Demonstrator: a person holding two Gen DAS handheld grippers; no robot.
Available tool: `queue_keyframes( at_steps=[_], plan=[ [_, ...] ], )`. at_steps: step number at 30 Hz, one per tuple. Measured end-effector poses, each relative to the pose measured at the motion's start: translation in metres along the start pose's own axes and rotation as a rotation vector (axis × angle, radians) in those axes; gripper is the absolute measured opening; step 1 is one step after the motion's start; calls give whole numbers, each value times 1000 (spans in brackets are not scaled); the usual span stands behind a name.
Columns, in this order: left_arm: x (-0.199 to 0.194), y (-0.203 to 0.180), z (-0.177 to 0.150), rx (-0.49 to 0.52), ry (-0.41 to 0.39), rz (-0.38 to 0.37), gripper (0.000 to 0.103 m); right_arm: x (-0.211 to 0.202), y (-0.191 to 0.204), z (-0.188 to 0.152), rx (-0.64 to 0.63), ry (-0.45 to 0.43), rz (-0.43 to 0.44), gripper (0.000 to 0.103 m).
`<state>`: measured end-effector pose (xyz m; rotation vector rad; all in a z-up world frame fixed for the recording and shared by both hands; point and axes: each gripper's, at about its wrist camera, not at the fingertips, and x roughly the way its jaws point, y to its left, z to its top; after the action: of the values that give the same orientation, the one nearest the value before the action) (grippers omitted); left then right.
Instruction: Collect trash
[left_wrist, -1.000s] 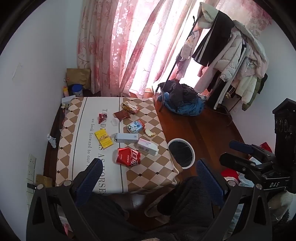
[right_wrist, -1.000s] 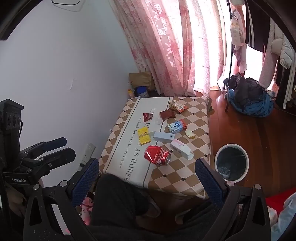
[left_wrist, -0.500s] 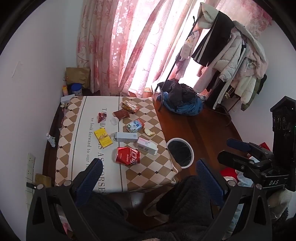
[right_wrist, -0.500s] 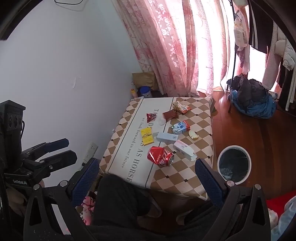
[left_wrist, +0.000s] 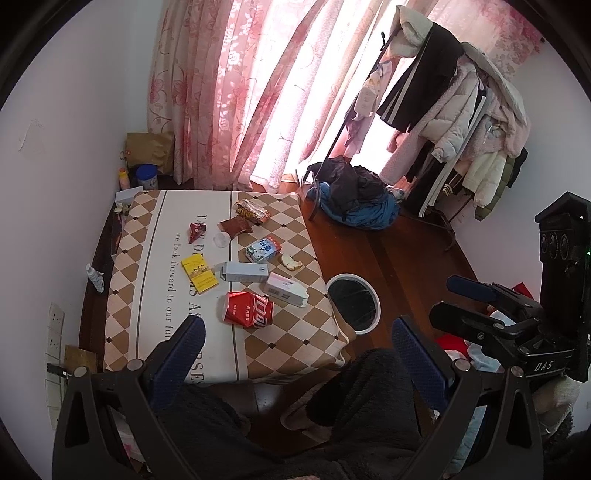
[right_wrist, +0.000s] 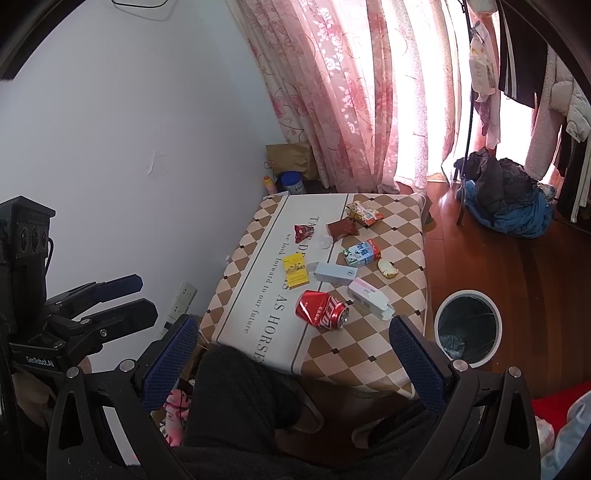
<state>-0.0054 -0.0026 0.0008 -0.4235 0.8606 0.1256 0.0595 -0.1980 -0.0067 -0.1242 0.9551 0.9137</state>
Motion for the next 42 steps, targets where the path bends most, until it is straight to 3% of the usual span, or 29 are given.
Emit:
queue_keyframes(
  at_steps=[42],
  plan=[
    [3,5,-3,0,5,-11,103,-5,1,-1,6,-2,-3,103]
  ],
)
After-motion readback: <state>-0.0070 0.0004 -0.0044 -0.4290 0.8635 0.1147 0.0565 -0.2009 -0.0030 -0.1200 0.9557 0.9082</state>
